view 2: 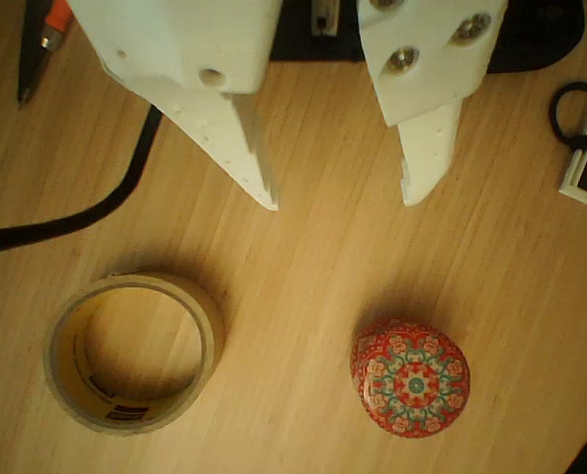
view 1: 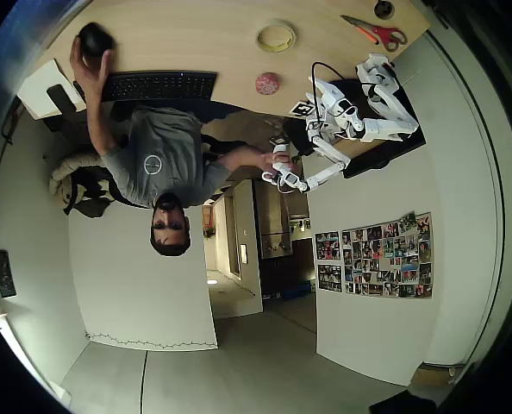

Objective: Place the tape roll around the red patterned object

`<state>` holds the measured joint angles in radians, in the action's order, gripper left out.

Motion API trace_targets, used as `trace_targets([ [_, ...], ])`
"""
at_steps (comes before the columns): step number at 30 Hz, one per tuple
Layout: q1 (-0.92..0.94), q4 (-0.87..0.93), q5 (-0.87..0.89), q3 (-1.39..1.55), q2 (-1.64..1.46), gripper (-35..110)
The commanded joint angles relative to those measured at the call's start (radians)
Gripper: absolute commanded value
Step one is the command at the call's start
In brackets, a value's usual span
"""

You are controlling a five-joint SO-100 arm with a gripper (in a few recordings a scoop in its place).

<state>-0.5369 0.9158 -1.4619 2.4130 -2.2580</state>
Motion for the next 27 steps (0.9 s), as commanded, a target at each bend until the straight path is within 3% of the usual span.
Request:
trace_targets([
  [1, 0.009, -0.002, -0.005, -0.011, 0.005, 32],
  [10, 0.179, 0.156, -0.038, -0.242, 0.107, 33],
  [21, 0.272, 0.006, 0.058, -0.288, 0.356, 33],
  [27, 0.322, 0.209, 0.098, -0.658, 0.607, 34],
])
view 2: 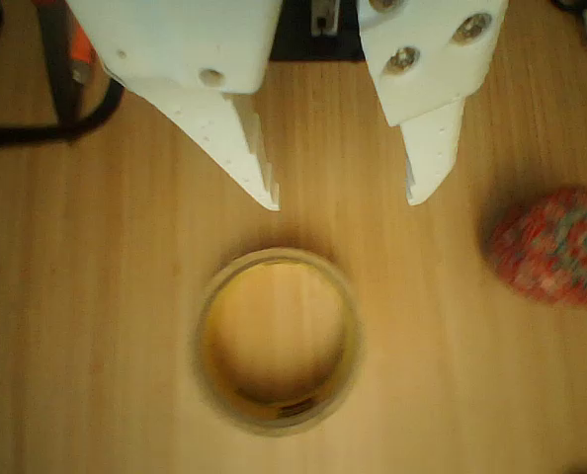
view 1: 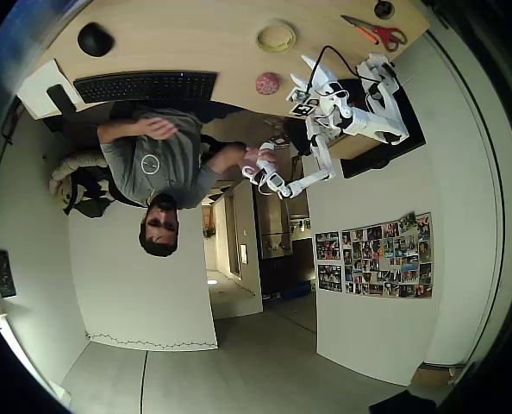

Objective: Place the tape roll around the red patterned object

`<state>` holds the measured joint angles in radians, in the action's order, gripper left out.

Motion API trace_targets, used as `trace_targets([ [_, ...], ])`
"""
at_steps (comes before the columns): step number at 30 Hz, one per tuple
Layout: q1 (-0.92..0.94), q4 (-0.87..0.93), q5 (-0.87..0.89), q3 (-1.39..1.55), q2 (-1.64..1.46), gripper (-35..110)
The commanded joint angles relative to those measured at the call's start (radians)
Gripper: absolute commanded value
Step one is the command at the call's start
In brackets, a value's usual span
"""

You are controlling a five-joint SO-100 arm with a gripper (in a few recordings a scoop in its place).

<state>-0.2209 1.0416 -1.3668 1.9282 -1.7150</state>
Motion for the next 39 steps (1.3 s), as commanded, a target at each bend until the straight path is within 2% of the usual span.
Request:
trace_targets([
  [1, 0.015, 0.118, 0.006, -0.23, 0.092, 34],
  [5, 0.061, 0.245, 0.012, -0.416, 0.169, 34],
  [12, 0.183, 0.239, -0.003, -0.29, 0.127, 35],
  [14, 0.215, 0.202, -0.003, -0.212, 0.1, 34],
  [18, 0.247, 0.008, -0.025, 0.015, 0.023, 34],
  [20, 0.252, -0.02, -0.028, 0.029, 0.037, 34],
  [25, 0.264, 0.008, -0.028, -0.094, 0.153, 34],
  [31, 0.29, 0.143, -0.012, -0.354, 0.336, 34],
  [39, 0.272, 0.137, 0.014, -0.39, 0.359, 35],
])
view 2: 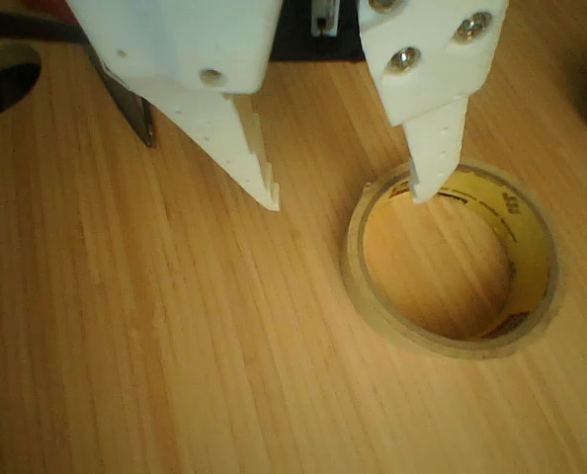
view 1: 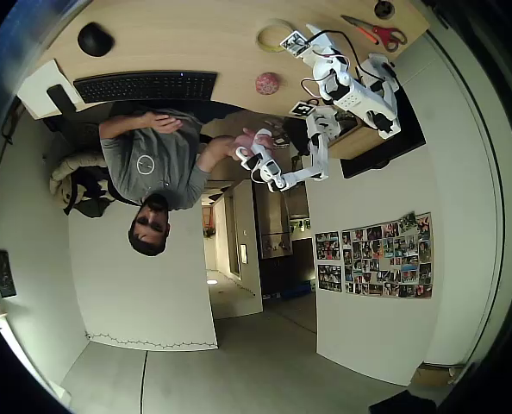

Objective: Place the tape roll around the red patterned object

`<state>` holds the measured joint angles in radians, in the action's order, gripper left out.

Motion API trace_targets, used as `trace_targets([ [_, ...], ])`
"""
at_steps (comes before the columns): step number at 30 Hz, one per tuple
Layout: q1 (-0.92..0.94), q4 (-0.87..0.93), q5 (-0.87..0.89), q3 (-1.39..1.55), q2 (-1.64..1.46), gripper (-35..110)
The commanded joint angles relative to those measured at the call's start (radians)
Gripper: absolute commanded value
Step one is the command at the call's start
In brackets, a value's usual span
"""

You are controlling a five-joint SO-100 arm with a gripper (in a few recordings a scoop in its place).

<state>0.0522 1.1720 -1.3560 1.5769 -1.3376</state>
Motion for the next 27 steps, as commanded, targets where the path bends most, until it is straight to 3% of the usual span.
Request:
trace_targets([
  [1, -0.006, -0.002, 0.008, -0.035, -0.018, 35],
  [19, -0.067, -0.325, 0.04, 0.284, -0.051, 29],
  [27, -0.054, -0.354, 0.04, 0.308, -0.08, 0],
])
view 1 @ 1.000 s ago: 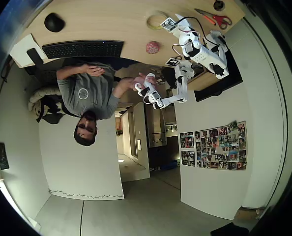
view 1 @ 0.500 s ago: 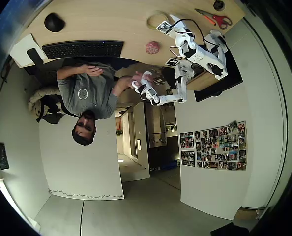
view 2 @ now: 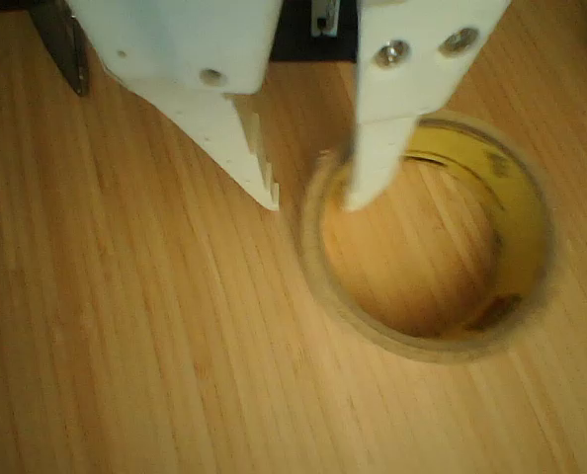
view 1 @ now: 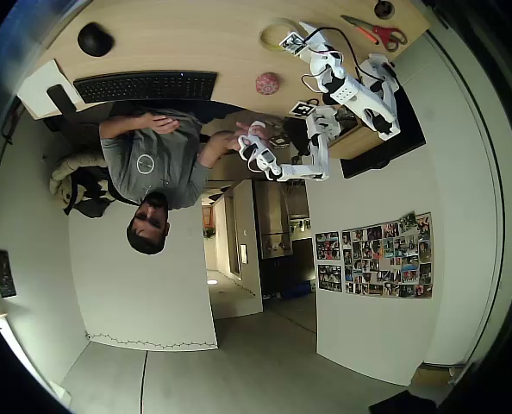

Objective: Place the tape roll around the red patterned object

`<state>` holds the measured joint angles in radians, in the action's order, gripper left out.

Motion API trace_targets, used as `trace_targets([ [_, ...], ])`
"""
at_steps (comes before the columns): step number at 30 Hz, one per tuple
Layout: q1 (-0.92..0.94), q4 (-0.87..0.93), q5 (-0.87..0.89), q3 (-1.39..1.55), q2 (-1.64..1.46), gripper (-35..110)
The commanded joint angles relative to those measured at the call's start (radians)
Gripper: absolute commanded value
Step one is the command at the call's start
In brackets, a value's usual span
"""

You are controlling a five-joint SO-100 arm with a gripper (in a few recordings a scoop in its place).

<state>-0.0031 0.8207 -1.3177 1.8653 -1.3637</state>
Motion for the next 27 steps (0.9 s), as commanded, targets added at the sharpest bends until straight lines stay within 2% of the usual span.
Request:
trace_targets([
  [1, 0.003, 0.011, 0.002, 0.012, -0.066, 0],
  [7, -0.002, 0.201, -0.012, -0.147, -0.094, 0],
  [12, -0.043, 0.456, -0.023, -0.442, -0.095, 0],
  [15, -0.097, 0.546, -0.023, -0.552, -0.127, 0],
  [22, -0.347, 0.554, -0.014, -0.606, -0.138, 0],
  [27, -0.528, 0.422, -0.034, -0.56, -0.106, 0],
])
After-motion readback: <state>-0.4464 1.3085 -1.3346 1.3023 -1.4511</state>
